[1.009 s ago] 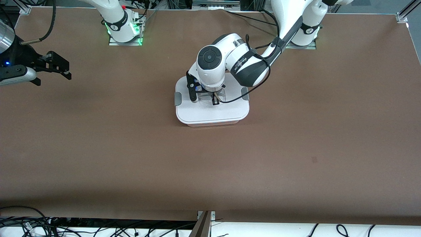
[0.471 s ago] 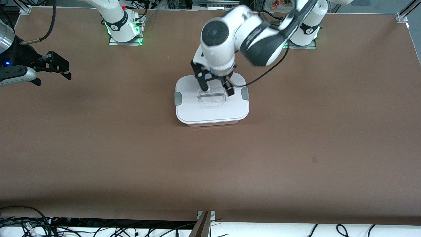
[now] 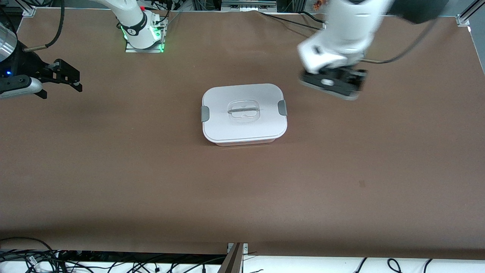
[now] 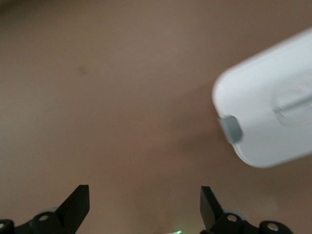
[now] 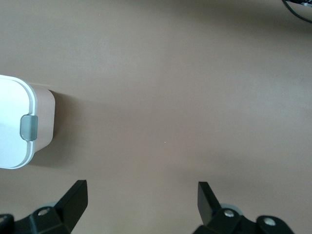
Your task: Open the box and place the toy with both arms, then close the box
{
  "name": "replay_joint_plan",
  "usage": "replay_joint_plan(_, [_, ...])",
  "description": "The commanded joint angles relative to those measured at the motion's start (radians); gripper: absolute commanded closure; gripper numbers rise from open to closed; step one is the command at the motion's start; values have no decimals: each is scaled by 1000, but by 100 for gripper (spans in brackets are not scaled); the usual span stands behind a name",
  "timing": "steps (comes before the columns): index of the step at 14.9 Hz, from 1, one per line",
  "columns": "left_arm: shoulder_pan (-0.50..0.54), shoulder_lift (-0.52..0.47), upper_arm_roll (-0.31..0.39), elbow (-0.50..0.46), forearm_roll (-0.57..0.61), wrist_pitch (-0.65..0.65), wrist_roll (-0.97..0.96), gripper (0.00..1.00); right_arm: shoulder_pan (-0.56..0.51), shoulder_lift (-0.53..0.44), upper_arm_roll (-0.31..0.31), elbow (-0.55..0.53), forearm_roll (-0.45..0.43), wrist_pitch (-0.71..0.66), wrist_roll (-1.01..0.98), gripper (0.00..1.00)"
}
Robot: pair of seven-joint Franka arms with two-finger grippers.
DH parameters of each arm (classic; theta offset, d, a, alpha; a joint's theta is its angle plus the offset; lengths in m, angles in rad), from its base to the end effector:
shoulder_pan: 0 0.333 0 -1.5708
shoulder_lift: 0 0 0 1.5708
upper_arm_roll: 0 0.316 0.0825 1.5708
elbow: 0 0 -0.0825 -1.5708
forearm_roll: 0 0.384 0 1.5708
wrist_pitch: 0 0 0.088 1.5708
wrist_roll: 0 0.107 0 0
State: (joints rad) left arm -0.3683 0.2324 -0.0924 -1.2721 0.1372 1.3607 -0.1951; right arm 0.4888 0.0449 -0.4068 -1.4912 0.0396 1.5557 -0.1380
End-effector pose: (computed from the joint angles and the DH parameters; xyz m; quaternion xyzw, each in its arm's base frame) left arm 0.5501 -0.2460 0.6121 -0.9883 0.1220 0.0491 0.0772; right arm 0.5638 0.0563 0.6375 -0.9937 -0.1106 -0.0119 0.0106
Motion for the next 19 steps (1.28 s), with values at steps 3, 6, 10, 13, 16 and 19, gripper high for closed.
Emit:
replay_joint_plan(3, [168, -91, 11, -65, -4, 7, -199, 0, 4, -7, -3, -8, -3, 4, -15, 0])
replay_joint_plan(6, [294, -256, 10, -298, -45, 191, -159, 0, 4, -7, -3, -8, -3, 6, -15, 0])
replay_joint_plan(10, [451, -412, 5, -506, -205, 310, 41, 0, 4, -7, -3, -8, -3, 6, -15, 0])
replay_joint_plan(13, [451, -357, -6, -472, -146, 247, 53, 0, 4, -7, -3, -9, -3, 6, -15, 0])
replay_joint_plan(16, [443, -305, -9, -406, -136, 190, 49, 0, 4, -8, -3, -9, -3, 4, -15, 0])
replay_joint_plan(19, [440, -257, -10, -348, -133, 172, 55, 0, 4, -7, -3, -11, -3, 4, -15, 0])
